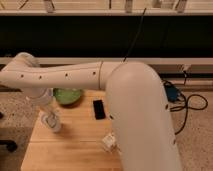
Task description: Place the white sponge in the ceramic cup
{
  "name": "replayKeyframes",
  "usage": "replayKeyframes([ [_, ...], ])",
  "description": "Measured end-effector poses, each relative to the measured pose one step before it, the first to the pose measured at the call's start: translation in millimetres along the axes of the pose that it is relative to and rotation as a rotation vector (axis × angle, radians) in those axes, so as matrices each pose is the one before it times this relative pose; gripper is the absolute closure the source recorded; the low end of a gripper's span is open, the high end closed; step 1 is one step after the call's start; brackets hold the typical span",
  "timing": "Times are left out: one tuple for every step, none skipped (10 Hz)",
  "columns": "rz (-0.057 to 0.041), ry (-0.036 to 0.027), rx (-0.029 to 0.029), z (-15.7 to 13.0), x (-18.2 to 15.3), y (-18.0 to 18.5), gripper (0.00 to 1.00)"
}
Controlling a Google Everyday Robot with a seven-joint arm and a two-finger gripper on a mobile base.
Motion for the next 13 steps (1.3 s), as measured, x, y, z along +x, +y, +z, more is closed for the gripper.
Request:
replayKeyframes([
  [-0.01899, 0.00345, 0.0034, -1.96, 4.8, -8.14, 0.99],
  [-0.01544, 0.00169, 0.00222, -0.38, 3.73, -5.15, 0.98],
  [-0.01719, 0.00005, 0.00287, 0.75, 3.6, -4.11, 0.93],
  [-0.01358, 0.00139, 0.01291, 1.19, 4.91, -5.5, 0.83],
  [-0.00811, -0.00453, 0.00948, 1.49, 3.17, -2.86, 0.74],
  [-0.00309, -0.00631, 0.00995, 1.91, 2.98, -0.93, 0.63],
  [-0.00015, -0.00658, 0.00667, 2.34, 1.81, 0.42, 0.55],
  [-0.00092, -0.00744, 0.00566, 2.93, 1.2, -0.01, 0.45],
  [-0.00289, -0.00802, 0.00789, 3.23, 0.29, -1.46, 0.33],
  [-0.00151, -0.00725, 0.00614, 3.44, 0.43, -0.21, 0.23],
  [-0.0009, -0.00442, 0.00278, 1.54, -0.01, 0.6, 0.2],
  [-0.00141, -0.00395, 0.00439, 1.6, -0.05, 0.36, 0.2],
  [-0.0037, -0.00068, 0.01316, 0.41, -0.05, 0.67, 0.2],
])
